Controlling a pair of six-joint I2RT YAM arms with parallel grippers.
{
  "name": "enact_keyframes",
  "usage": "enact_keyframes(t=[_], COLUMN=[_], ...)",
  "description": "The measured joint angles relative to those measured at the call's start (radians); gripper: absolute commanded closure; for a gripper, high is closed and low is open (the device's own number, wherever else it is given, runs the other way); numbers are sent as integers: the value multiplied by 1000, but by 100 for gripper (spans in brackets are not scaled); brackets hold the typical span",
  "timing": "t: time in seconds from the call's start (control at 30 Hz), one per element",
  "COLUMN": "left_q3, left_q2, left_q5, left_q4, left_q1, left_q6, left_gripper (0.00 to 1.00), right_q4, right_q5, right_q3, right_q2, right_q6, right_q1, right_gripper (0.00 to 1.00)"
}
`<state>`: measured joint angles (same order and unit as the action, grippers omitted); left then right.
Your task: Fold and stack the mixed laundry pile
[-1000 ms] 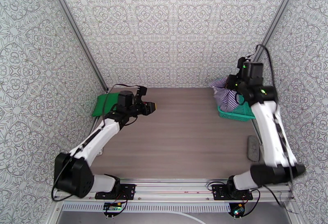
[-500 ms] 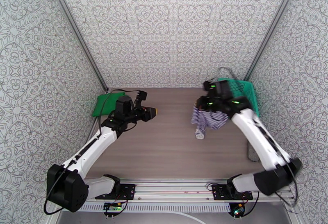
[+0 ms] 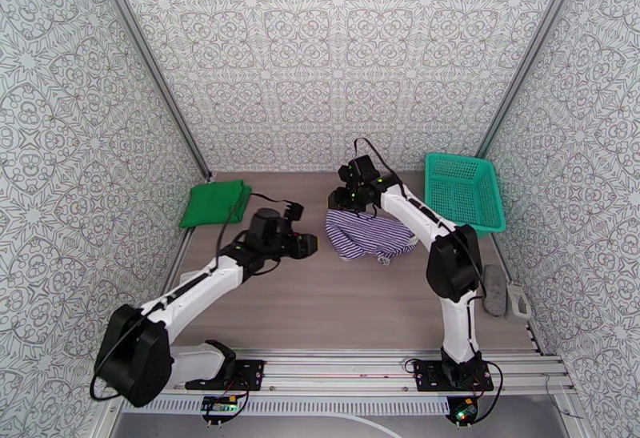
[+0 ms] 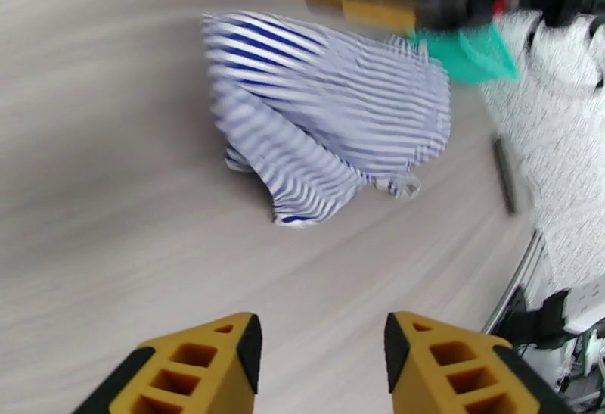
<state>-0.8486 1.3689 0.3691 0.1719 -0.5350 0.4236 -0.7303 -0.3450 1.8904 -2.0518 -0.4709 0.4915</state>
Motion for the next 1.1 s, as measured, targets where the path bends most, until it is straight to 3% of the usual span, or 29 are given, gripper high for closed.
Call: enact_keyframes(t=[0.17, 0.37, 0.53, 0.67, 0.97, 1.03, 1.1], left_q3=[-61, -312, -550, -715, -980, -1034, -1086], left_q2=[193, 444, 610, 739, 966, 990, 1014], left_q5=[-84, -168, -219, -245, -320, -327, -340], left_q4=[-1, 29, 70, 132, 365, 409, 450], left_q1=[-142, -318, -398, -412, -412, -414, -414], left_q6=[-6, -83, -168, -222, -270, -271, -271], left_gripper=[48, 37, 35, 44, 39, 44, 57], right_q4=[25, 32, 27, 20, 36, 38, 47], right_q5=[27, 98, 118, 116, 114, 108, 101], right_q3=[-229, -628, -821, -857, -857, -857, -857], right_q2=[209, 542, 591, 591, 617, 617, 617], right_q6=[16, 42, 63, 72, 79, 79, 79], right_q1=[-90, -341, -401, -452, -506, -512, -515], right_gripper=[55, 57, 55, 56, 56, 56, 57])
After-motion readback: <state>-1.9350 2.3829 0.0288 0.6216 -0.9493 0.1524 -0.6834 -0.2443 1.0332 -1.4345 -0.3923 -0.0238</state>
